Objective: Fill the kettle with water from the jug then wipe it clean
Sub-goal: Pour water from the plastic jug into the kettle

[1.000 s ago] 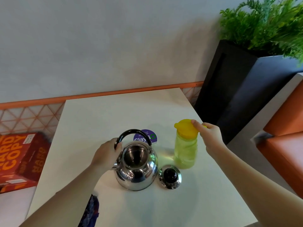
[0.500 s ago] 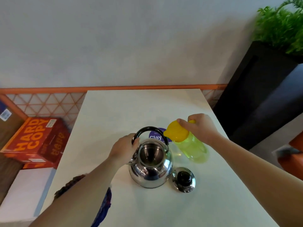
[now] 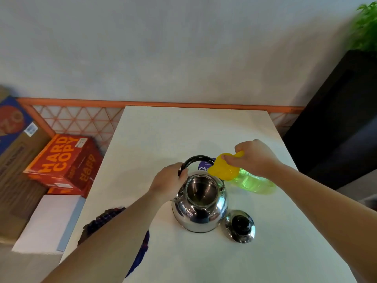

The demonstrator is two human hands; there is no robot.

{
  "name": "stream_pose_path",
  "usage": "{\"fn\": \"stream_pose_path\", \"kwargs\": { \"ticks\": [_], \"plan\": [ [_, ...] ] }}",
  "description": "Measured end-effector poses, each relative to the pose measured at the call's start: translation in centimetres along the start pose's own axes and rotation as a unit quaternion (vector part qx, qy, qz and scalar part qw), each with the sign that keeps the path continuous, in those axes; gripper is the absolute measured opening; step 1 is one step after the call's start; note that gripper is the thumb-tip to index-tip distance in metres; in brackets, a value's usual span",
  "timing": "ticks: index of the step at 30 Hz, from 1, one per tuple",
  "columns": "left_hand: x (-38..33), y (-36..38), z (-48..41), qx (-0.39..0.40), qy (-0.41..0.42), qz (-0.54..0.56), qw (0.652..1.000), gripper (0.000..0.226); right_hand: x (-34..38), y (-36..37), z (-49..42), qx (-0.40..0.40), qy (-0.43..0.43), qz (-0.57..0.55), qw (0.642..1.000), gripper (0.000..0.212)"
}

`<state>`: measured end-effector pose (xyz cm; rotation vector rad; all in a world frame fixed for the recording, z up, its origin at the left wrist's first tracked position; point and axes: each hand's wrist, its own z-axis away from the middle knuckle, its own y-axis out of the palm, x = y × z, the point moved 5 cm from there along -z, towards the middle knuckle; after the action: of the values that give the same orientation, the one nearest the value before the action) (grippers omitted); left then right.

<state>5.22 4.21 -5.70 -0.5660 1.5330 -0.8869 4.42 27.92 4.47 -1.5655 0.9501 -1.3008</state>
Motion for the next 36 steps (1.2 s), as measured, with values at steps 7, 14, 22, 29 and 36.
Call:
{"fn": "stream_pose_path", "kwargs": {
  "ticks": [7,14,22,29,36],
  "plan": [
    [0.0,0.0,0.0,-0.002,0.003,0.001,1.0,0.028,-0.2,1.0,-0.4,0.022,-0.011,0.019,1.0,0.059],
    [0.0,0.1,0.0,-0.005,0.005,0.003,1.0,0.028,0.2,1.0,-0.6,0.032,-0.024,0.032,0.999,0.055],
    [-0.2,0.0,-0.1,-0.003,0.004,0.005,1.0,0.027,0.7,1.0,-0.7,0.041,-0.022,0.044,0.998,0.052],
    [-0.2,0.1,-0.1,0.004,0.004,0.004,1.0,0.029,0.7,1.1,-0.7,0.042,-0.012,0.039,0.998,0.051],
    [-0.3,0.1,-0.1,-0.001,0.006,0.013,1.0,0.027,0.8,1.1,-0.8,0.044,-0.011,0.056,0.997,0.046]
  ]
}}
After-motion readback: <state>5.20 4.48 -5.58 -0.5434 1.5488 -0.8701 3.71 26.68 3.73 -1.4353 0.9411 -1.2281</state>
